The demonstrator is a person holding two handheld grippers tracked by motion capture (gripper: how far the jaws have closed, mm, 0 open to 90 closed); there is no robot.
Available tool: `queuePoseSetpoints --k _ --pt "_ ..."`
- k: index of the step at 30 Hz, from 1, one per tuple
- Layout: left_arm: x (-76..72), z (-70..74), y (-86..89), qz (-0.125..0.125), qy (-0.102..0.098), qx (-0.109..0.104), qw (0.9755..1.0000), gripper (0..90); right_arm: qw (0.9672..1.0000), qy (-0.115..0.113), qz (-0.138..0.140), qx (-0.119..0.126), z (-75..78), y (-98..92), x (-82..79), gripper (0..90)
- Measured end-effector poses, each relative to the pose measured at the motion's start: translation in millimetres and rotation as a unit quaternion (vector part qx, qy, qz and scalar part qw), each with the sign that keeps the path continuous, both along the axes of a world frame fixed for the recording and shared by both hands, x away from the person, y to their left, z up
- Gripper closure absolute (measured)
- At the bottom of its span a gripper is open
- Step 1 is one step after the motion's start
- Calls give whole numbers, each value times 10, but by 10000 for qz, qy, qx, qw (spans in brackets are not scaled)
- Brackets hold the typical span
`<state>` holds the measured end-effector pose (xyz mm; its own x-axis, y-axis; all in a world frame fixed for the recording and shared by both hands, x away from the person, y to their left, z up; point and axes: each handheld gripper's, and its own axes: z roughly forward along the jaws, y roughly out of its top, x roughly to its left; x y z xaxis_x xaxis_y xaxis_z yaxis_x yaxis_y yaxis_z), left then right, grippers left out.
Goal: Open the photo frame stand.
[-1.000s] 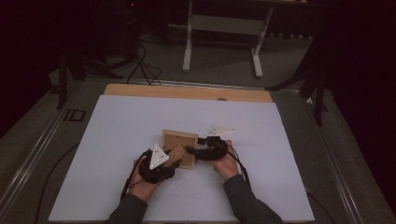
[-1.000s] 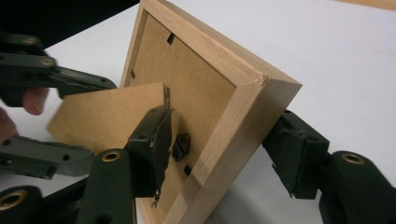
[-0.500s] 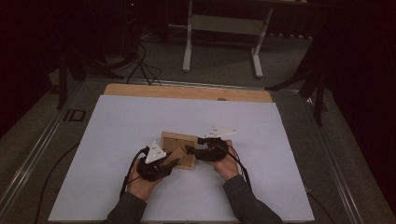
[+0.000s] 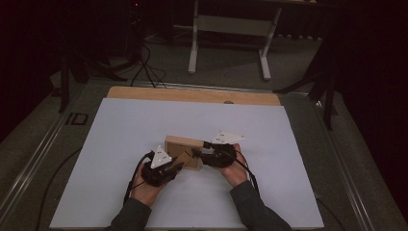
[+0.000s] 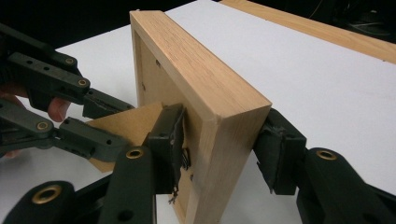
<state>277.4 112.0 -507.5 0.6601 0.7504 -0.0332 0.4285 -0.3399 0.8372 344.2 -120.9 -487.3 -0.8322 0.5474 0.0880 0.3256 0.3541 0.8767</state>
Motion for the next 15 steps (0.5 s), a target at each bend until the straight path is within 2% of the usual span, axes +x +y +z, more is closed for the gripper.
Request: queuePoseSetpoints --k 10,15 --pt "53 -39 4 67 -66 47 9999 716 9995 -281 -41 -167 20 30 -47 556" --pt "87 -54 -3 135 -156 140 9997 715 9992 -361 -59 -191 21 39 -61 563"
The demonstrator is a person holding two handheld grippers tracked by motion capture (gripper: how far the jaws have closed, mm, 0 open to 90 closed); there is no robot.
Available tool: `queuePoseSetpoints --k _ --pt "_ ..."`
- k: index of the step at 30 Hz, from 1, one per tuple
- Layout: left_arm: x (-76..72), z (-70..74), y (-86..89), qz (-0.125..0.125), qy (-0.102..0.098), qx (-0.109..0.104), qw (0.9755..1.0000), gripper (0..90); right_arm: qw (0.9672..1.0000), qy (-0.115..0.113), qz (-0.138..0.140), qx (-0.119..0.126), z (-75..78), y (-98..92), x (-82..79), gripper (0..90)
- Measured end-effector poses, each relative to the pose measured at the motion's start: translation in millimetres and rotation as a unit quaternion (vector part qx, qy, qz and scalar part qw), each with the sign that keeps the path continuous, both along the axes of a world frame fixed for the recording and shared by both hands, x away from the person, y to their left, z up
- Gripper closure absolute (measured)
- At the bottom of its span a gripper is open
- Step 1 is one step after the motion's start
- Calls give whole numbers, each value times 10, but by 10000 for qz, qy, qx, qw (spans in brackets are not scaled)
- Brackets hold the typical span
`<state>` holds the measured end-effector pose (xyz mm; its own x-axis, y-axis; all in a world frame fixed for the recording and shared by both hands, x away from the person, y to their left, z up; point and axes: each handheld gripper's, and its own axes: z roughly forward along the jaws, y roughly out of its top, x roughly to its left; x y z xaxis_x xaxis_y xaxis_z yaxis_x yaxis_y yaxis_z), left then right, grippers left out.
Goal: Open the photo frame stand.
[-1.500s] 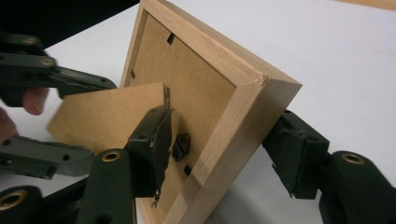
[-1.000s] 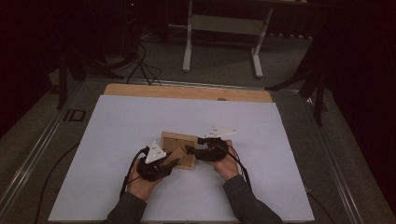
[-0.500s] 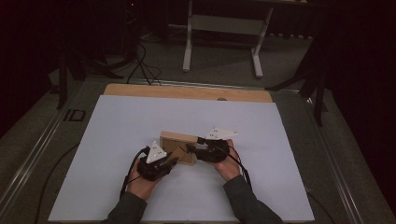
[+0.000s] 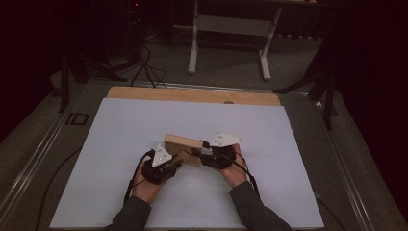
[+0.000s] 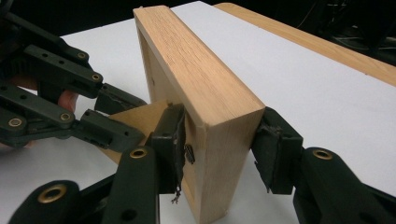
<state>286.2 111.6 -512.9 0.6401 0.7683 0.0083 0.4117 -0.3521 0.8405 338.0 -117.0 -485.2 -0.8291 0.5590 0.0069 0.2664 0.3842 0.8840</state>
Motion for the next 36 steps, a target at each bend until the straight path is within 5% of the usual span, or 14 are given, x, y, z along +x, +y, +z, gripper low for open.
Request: queuePoseSetpoints --k 17,36 --pt "44 -2 -6 34 -189 212 9996 716 9996 -249 -6 -151 10 26 -82 573" --pt "25 -14 75 -138 134 -53 9998 733 9995 -230 192 -122 -3 32 -168 537"
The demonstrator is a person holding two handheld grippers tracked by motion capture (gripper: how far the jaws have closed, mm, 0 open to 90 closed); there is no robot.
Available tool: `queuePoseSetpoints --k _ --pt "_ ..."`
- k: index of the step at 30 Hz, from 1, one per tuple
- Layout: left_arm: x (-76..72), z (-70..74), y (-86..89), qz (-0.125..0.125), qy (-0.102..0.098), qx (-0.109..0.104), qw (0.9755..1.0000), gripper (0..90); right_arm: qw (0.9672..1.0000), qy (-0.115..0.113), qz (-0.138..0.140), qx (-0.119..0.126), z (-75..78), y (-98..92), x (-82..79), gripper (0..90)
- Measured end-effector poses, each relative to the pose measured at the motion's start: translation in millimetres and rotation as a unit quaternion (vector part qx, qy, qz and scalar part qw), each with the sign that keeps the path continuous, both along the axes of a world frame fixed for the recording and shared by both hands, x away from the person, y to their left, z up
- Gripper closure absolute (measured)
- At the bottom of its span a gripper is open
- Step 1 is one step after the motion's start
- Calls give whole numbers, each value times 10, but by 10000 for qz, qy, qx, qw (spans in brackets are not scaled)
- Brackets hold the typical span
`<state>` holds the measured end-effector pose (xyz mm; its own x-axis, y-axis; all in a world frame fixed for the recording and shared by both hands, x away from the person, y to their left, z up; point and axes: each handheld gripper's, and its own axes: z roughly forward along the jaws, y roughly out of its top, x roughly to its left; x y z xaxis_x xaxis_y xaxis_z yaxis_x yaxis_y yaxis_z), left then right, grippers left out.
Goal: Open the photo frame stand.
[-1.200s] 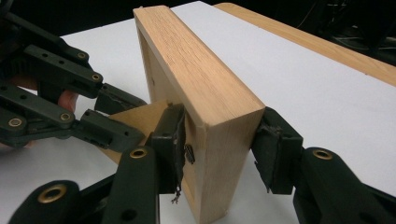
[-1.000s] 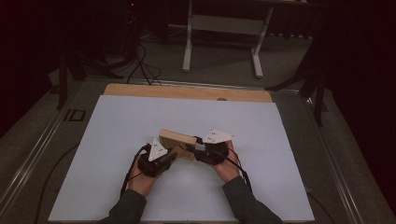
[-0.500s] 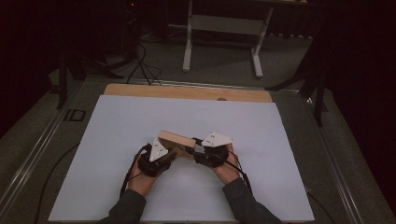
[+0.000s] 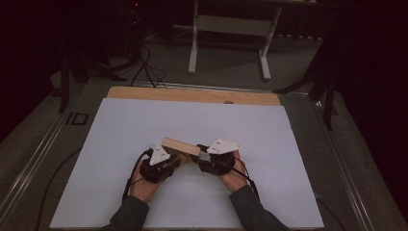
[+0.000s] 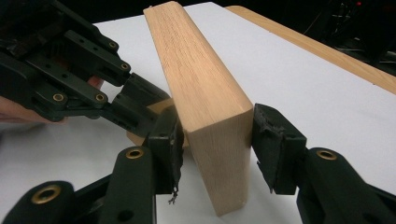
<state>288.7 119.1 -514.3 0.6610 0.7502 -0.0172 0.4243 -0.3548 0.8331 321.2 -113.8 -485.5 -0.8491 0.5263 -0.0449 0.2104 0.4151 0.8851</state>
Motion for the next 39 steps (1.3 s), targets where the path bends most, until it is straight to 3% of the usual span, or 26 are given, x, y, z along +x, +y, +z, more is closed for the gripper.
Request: queuePoseSetpoints --k 18,29,39 --pt "-20 1 44 -162 149 -29 9998 737 9998 71 197 -59 -23 12 -40 497" --pt "-53 12 20 -223 76 84 9997 687 9994 72 309 -158 -16 18 -64 456" --pt "-61 33 70 -209 94 -50 9997 621 9991 92 379 -134 41 -3 -75 400"
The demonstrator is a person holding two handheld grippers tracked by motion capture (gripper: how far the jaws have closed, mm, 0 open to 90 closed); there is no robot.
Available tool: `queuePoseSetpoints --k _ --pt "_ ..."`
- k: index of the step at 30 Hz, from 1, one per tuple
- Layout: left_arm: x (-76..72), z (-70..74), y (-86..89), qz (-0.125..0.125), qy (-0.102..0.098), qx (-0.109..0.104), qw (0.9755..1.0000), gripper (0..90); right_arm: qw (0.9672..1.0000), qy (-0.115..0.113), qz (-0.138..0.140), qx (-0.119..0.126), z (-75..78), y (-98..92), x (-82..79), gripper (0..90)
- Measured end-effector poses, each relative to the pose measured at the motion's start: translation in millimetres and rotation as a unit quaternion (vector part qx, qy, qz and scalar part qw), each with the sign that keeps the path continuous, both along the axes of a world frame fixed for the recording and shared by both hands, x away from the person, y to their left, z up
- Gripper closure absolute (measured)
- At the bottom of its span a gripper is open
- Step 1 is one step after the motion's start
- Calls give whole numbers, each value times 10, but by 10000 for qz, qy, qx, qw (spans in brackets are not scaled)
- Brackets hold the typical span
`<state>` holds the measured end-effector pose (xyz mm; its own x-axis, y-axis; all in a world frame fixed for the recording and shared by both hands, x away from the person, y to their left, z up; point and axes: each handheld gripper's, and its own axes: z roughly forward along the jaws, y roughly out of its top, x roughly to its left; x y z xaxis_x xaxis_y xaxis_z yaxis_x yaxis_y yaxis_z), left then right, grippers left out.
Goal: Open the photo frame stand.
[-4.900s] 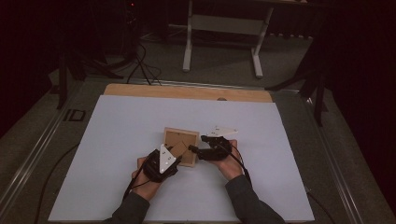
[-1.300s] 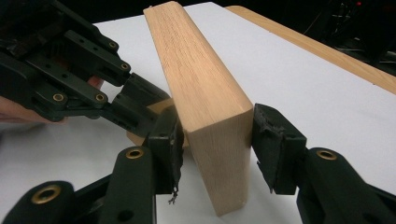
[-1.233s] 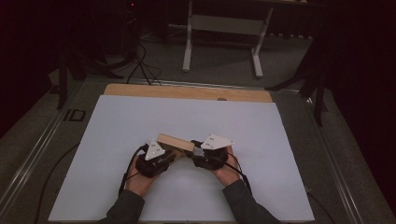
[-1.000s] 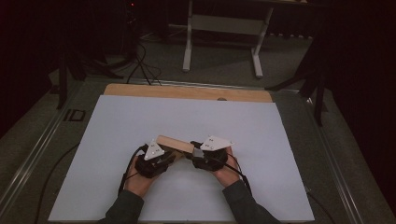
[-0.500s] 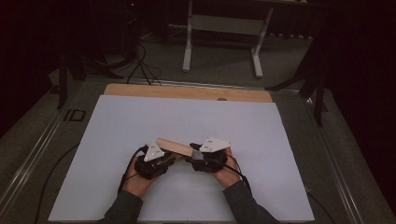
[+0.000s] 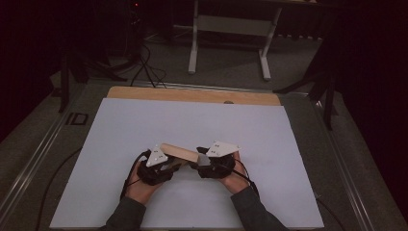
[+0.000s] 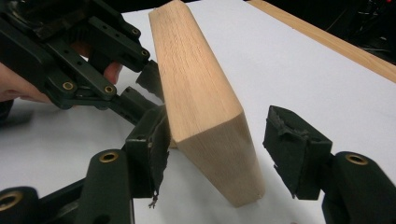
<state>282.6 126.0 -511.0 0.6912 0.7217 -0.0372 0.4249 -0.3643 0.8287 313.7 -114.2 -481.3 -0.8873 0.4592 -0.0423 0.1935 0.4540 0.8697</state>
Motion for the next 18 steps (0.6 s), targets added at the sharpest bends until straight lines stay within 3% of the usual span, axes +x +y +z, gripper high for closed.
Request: queuePoseSetpoints --k 18 --pt "-39 73 103 23 -33 -149 9999 610 9996 -23 141 263 114 -74 -30 366"
